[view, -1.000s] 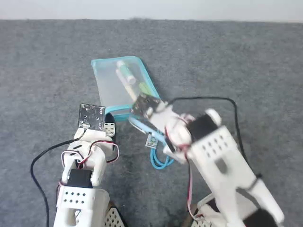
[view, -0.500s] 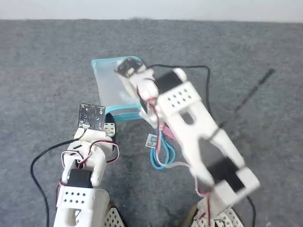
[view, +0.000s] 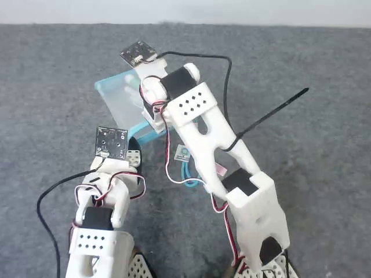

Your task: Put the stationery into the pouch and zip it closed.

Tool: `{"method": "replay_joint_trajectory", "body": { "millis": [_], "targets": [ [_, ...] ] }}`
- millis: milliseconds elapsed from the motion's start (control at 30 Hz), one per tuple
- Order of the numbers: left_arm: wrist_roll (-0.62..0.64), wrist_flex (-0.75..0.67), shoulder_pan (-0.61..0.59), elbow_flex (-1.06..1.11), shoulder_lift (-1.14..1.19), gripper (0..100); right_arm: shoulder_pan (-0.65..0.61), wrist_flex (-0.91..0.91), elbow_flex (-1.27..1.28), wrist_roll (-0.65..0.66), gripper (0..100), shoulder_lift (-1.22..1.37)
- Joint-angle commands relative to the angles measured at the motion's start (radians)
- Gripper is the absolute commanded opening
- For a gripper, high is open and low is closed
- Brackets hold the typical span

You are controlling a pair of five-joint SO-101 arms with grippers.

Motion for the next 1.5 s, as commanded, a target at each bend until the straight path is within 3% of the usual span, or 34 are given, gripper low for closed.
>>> {"method": "replay_joint_trajectory", "body": {
  "millis": [0, 167, 367, 567, 767, 1033, 1467],
  "targets": [
    [0.008, -0.017, -0.002, -0.045, 0.014, 1, 0.005, 0.045, -0.063, 0.037, 18.4, -0.117],
    [0.008, -0.017, -0.005, -0.045, 0.014, 1, 0.033, 0.044, 0.133, 0.121, 16.3, -0.317],
    [0.008, -0.017, -0.005, -0.045, 0.014, 1, 0.062, -0.007, 0.675, 0.269, 13.4, -0.624],
    [0.009, -0.017, -0.005, -0.047, 0.014, 1, 0.185, -0.251, 1.198, 0.407, 13.6, -0.874],
    [0.008, -0.017, -0.005, -0.047, 0.014, 1, 0.239, -0.512, 1.521, 0.500, 13.7, -0.878],
    [0.008, -0.017, -0.003, -0.047, 0.014, 1, 0.286, -0.740, 1.580, 0.496, 13.8, -0.743],
    [0.008, -0.017, 0.002, -0.047, 0.014, 1, 0.286, -0.848, 1.579, 0.496, 13.3, -0.587]
  ]
}}
